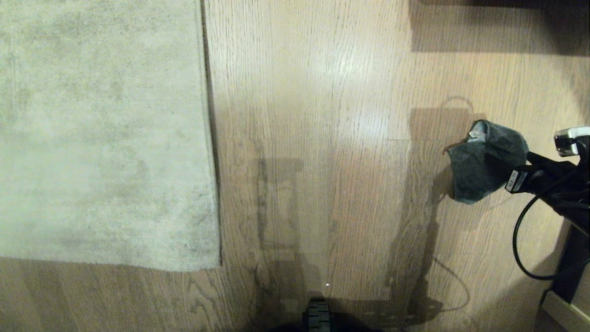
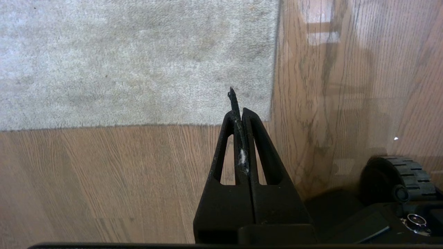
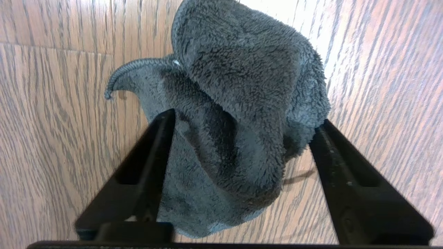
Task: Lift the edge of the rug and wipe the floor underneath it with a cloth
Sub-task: Put down the rag
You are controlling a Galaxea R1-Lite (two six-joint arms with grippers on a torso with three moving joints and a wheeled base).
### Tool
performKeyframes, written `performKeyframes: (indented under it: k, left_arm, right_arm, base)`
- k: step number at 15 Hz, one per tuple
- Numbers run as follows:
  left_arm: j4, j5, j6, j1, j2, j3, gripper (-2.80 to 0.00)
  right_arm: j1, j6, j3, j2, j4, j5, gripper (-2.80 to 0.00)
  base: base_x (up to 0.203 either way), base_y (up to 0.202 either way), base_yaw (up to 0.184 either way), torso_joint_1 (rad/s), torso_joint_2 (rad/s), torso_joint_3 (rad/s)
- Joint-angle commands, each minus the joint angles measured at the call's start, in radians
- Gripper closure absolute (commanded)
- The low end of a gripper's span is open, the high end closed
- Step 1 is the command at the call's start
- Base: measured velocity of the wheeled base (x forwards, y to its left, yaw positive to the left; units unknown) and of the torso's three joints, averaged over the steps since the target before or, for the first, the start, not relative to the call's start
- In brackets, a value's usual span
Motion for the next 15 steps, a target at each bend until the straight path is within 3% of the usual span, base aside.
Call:
performKeyframes:
  k: [1,7,15]
  left_arm:
    - [0.0,0.0,0.0,0.0,0.001,0.0,0.0]
    - [0.0,0.0,0.0,0.0,0.001,0.0,0.0]
    - [0.0,0.0,0.0,0.0,0.001,0.0,0.0]
  right_arm:
    - [0.0,0.0,0.006,-0.043,0.003,0.001,-2.8]
    - [-0.001,-0.001,0.051,-0.186,0.105,-0.001,-2.8]
    - [0.0,-0.007,0.239,-0.397,0.206,-0.002,-2.8]
  base:
    - [0.0,0.0,0.0,0.0,0.0,0.0]
    - [0.0,0.0,0.0,0.0,0.0,0.0]
    - [0.0,0.0,0.0,0.0,0.0,0.0]
